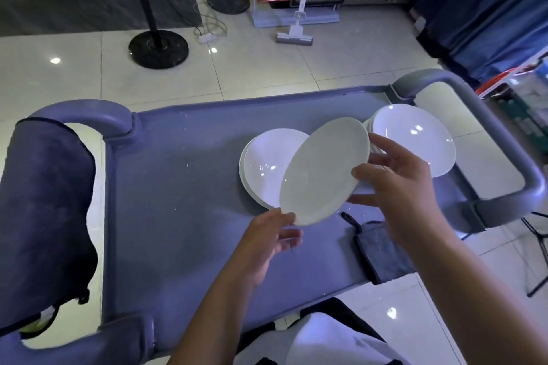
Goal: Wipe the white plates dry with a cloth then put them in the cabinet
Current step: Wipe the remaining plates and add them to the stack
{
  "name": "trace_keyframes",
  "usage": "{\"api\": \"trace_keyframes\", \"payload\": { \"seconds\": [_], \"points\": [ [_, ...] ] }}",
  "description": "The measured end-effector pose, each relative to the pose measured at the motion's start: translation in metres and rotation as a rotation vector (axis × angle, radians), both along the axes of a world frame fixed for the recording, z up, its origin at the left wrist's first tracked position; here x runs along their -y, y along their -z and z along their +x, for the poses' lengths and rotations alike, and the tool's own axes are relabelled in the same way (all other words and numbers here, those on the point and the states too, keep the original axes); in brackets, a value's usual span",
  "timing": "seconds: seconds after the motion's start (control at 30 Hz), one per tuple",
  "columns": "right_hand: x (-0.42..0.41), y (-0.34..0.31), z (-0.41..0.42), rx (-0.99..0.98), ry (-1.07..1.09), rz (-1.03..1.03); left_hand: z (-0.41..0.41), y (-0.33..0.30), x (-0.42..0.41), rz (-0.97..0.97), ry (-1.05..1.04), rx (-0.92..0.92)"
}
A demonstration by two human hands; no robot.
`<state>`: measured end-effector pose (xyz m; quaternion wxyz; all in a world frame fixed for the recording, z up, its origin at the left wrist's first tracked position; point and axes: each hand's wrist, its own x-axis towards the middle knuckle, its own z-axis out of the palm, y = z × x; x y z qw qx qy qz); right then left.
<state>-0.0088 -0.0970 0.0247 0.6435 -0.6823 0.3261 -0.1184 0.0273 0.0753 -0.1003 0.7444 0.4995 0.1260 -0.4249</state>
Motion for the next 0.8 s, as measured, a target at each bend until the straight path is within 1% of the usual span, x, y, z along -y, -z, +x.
{"api": "trace_keyframes", "payload": {
  "seconds": [0.07, 0.13, 0.23, 0.3, 0.37, 0.43, 0.53, 0.6, 0.67, 0.7, 0.73, 0.77, 0.8],
  "points": [
    [0.007, -0.001, -0.007, 0.004, 0.012, 0.030, 0.002, 0.002, -0.001, -0.019, -0.034, -0.025],
    [0.022, -0.001, -0.015, -0.006, 0.028, 0.091, 0.008, 0.001, -0.006, -0.084, -0.054, -0.062],
    [0.048, 0.001, -0.030, -0.020, -0.005, 0.250, 0.016, -0.005, -0.019, -0.210, -0.029, -0.083],
    [0.062, 0.006, -0.040, -0.052, -0.077, 0.334, 0.020, -0.010, -0.028, -0.335, 0.015, -0.078],
    [0.070, 0.011, -0.048, -0.064, -0.153, 0.397, 0.020, -0.012, -0.032, -0.400, 0.107, -0.040],
    [0.075, 0.017, -0.051, -0.065, -0.214, 0.447, 0.018, -0.014, -0.034, -0.398, 0.152, -0.001],
    [0.078, 0.026, -0.050, -0.072, -0.279, 0.451, 0.012, -0.015, -0.037, -0.350, 0.111, -0.044],
    [0.078, 0.032, -0.048, -0.086, -0.316, 0.442, 0.009, -0.016, -0.041, -0.308, 0.085, 0.001],
    [0.079, 0.041, -0.047, -0.096, -0.282, 0.455, 0.004, -0.011, -0.044, -0.235, 0.049, 0.063],
    [0.081, 0.049, -0.049, -0.129, -0.227, 0.430, 0.002, -0.008, -0.047, -0.217, 0.018, 0.084],
    [0.083, 0.059, -0.054, -0.181, -0.190, 0.334, 0.000, -0.007, -0.050, -0.206, -0.018, 0.102],
    [0.087, 0.071, -0.065, -0.254, -0.190, 0.136, -0.001, -0.005, -0.053, -0.202, -0.050, 0.119],
    [0.091, 0.083, -0.080, -0.343, -0.248, -0.168, -0.002, -0.004, -0.056, -0.190, -0.077, 0.130]
  ]
}}
